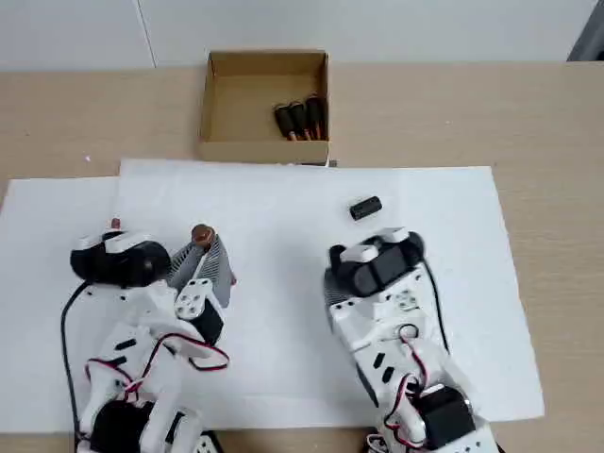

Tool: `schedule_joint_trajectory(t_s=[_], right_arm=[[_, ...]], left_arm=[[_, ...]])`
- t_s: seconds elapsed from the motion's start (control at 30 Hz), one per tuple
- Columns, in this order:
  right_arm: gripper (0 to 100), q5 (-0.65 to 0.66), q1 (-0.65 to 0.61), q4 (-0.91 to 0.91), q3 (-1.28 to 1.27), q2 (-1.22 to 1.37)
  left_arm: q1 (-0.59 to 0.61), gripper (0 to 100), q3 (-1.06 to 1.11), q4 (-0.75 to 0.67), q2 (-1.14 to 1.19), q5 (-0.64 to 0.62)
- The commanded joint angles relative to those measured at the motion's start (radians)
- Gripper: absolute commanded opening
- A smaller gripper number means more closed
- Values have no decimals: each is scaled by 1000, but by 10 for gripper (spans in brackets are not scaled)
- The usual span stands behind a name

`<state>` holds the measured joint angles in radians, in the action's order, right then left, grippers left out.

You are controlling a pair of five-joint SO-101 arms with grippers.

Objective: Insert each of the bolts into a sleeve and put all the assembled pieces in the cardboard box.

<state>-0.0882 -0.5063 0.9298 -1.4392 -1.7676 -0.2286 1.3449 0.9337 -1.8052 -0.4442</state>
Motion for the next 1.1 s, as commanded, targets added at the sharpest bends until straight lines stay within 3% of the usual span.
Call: schedule_joint_trajectory(t_s=[0.0, 0.33, 1.07], right_arm=[[3, 11, -77, -59, -18, -16], [3, 69, -177, -156, -107, -22], [3, 227, -237, -231, -100, -35]], left_arm=[[-9, 5, 24, -100, -11, -9], [-166, 5, 59, -272, -11, -144], [-173, 5, 96, -279, -9, -158]])
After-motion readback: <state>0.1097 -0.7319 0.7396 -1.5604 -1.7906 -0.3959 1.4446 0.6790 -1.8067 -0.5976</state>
